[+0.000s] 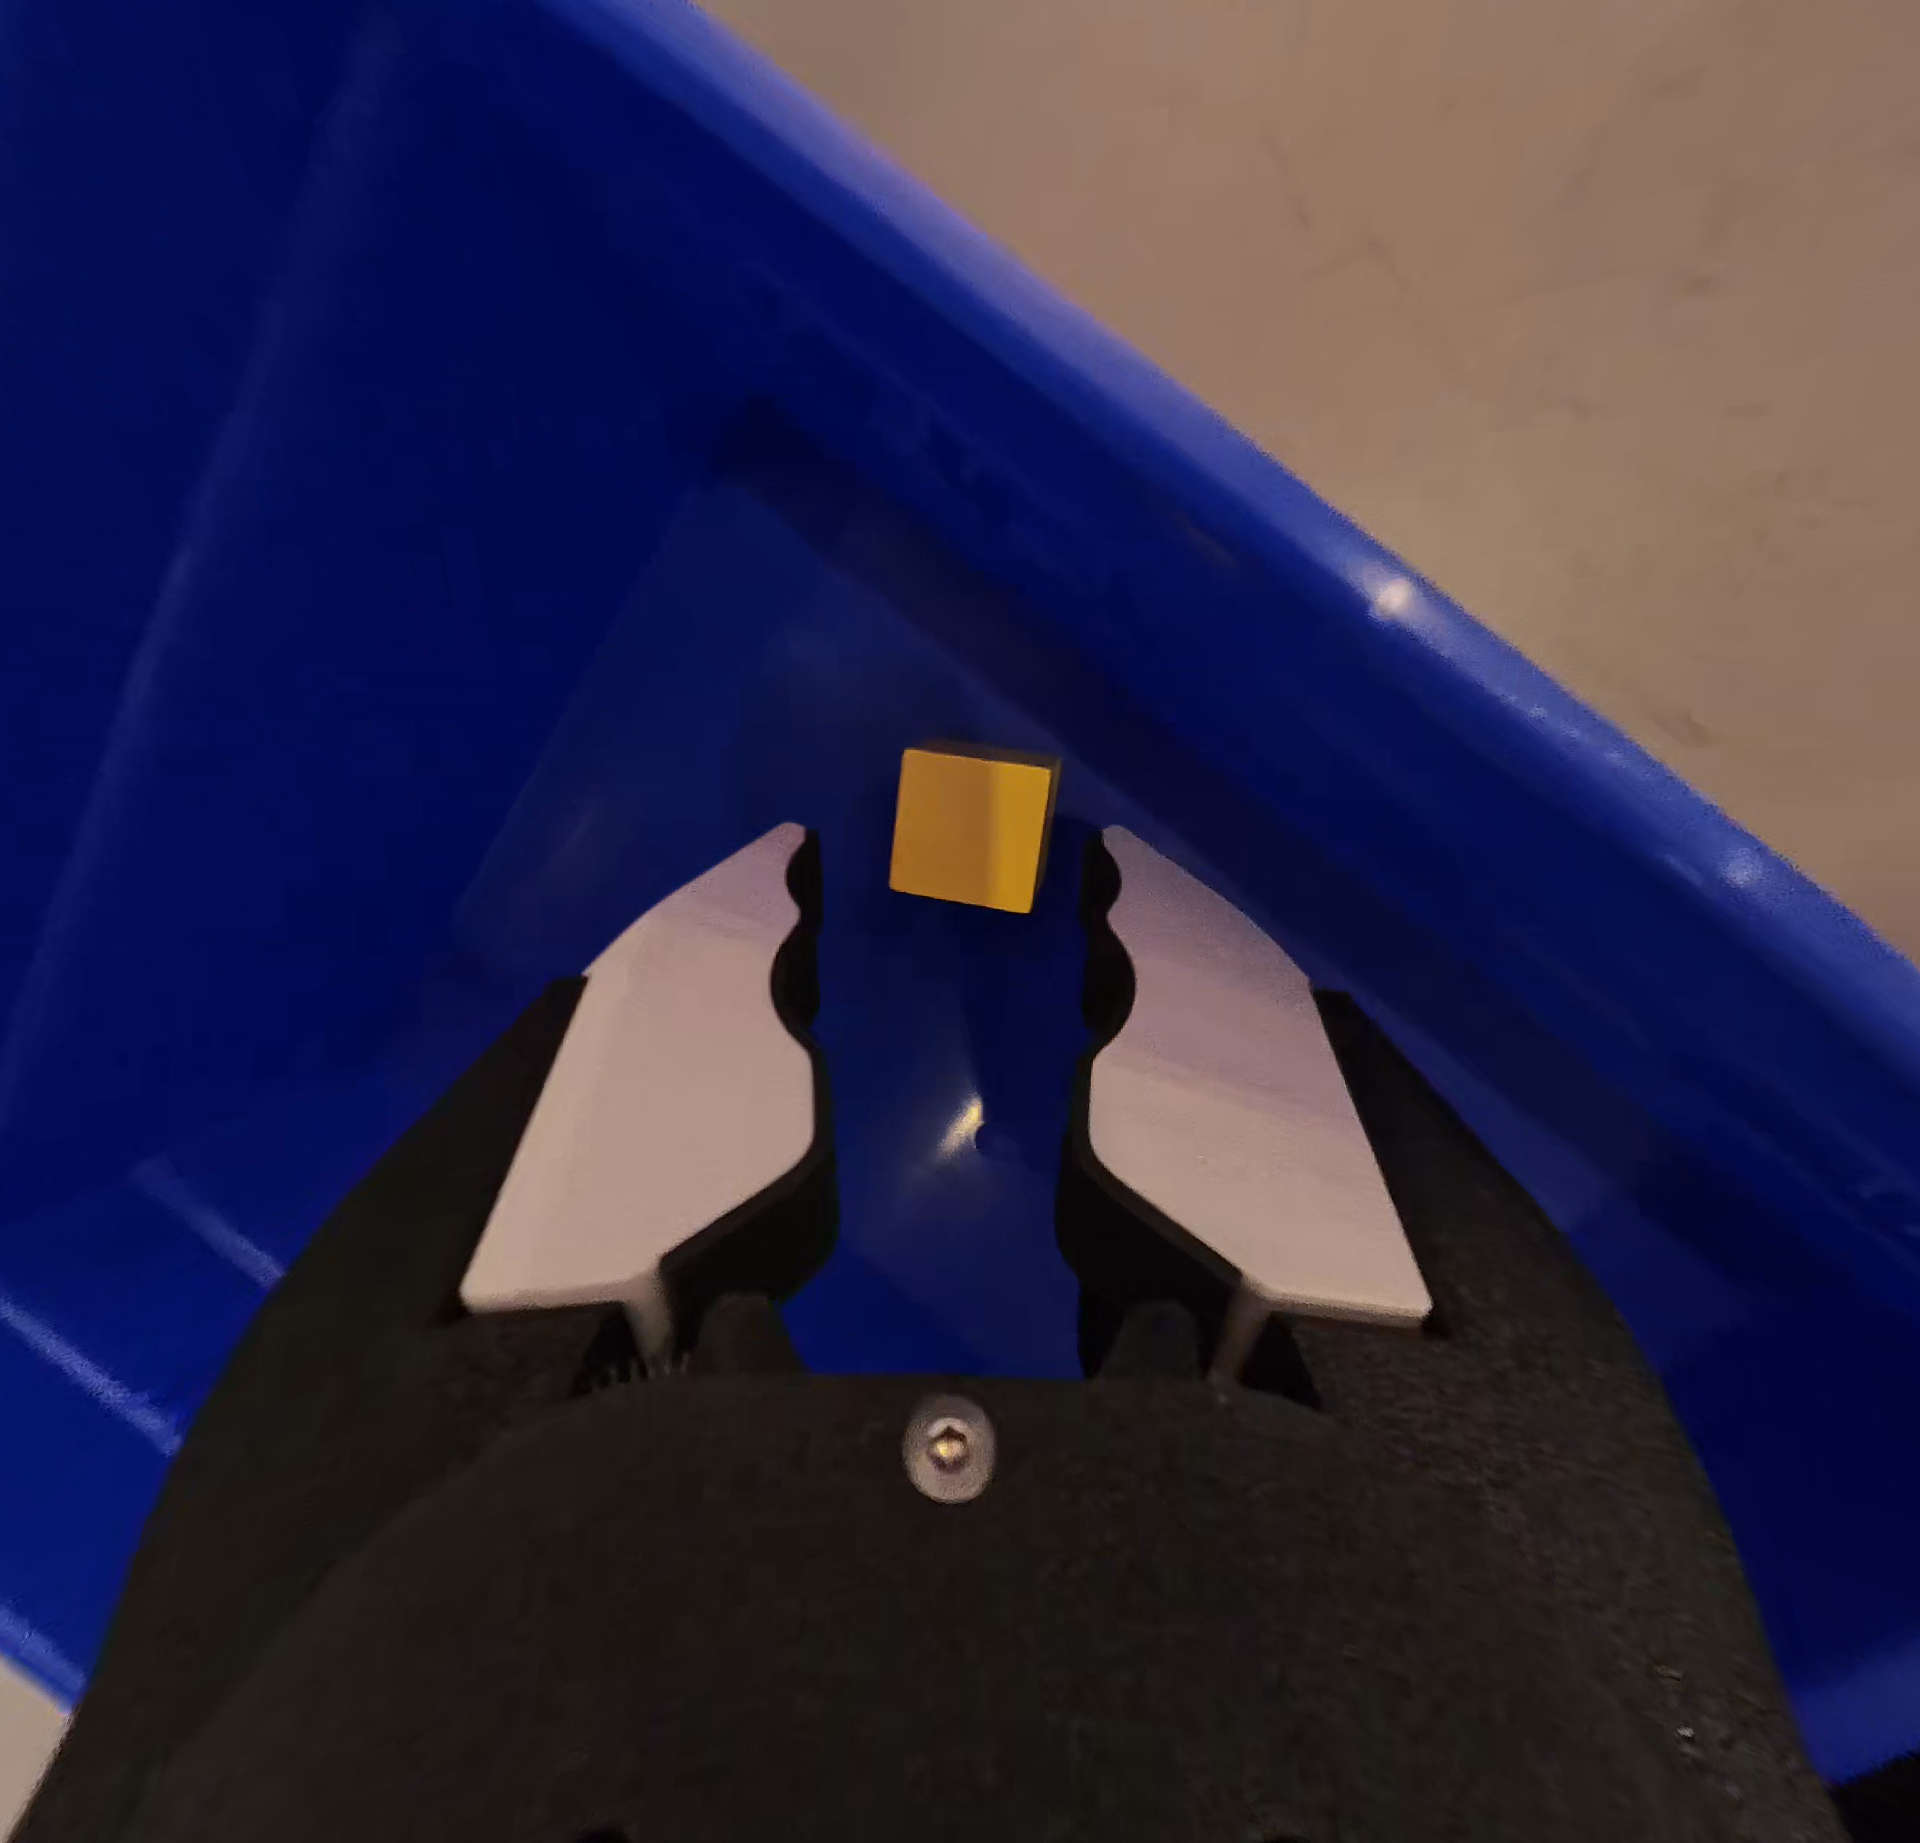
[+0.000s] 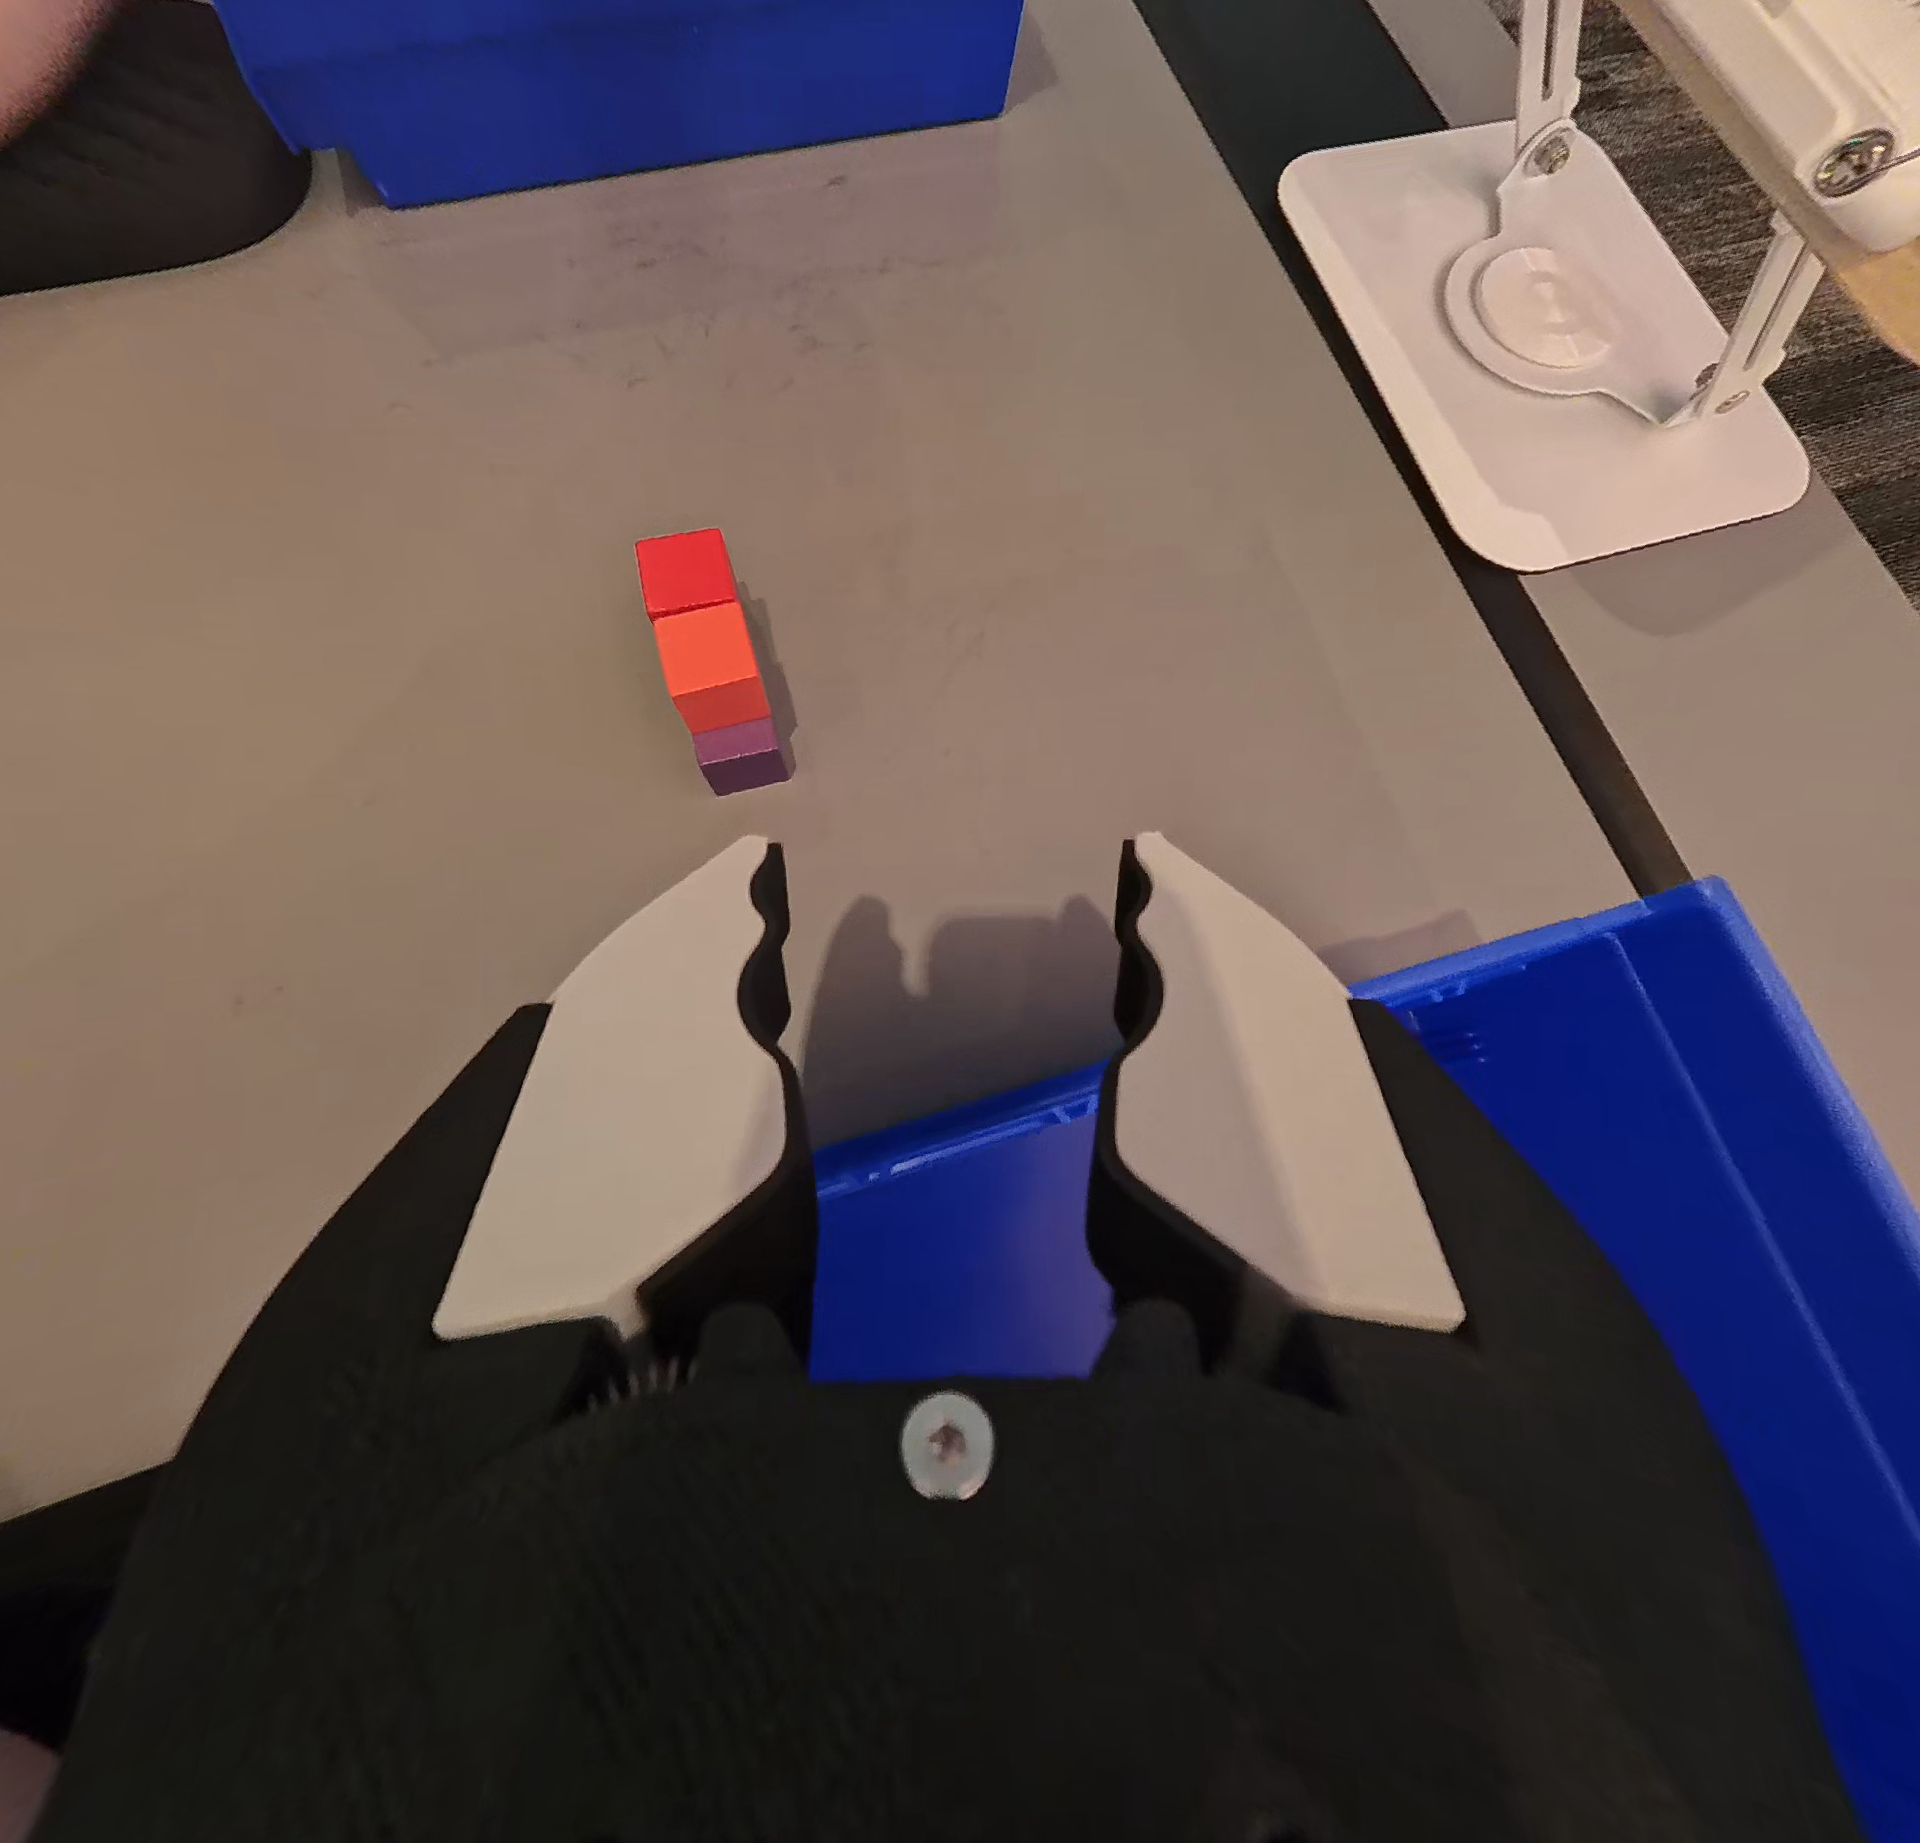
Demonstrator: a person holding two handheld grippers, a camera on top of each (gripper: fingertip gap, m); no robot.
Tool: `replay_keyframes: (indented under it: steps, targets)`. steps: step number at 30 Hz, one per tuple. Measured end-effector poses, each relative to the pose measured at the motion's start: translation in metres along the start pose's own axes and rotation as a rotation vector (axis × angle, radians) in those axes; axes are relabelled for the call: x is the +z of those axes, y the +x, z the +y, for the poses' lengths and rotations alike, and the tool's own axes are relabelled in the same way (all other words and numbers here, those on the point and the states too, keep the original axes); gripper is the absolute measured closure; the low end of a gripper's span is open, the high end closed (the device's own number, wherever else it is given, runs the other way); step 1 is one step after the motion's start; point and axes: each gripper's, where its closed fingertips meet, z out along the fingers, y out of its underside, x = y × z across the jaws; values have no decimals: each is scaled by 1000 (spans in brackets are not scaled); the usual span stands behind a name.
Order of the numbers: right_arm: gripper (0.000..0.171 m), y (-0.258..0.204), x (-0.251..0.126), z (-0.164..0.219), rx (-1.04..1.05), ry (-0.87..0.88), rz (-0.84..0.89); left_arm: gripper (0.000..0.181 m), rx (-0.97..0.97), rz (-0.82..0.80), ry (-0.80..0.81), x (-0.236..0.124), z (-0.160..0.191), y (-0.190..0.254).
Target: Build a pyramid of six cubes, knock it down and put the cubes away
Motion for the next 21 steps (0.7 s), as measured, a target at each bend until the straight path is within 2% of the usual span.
replay_keyframes:
  steps: [3, 6, 9, 11, 14, 17, 19, 21]
  targets:
    - [109, 0, -1, 0, 2, 2, -1, 136, -3, 8, -39, 9, 5, 1]
    - [109, 0, -2, 1, 2, 6, -2, 152, -20, 42, -5, 8, 0, 4]
    - [110, 1, -3, 1, 4, 9, -1, 153, -21, 55, 19, 4, -1, 6]
    - [110, 1, -4, 1, 5, 10, 0, 153, -41, 3, 21, -4, 1, -4]
    - [110, 1, -6, 1, 4, 12, 6, 153, -124, -128, 71, -36, 0, -29]
    - [110, 2, -8, 0, 5, 18, 14, 153, -212, -301, 203, -92, -14, -52]
    - [110, 4, -10, 0, 6, 19, 20, 153, -219, -292, 347, -129, -43, -37]
    - [110, 5, -11, 0, 9, 23, 23, 153, -147, -196, 490, -155, -85, 2]
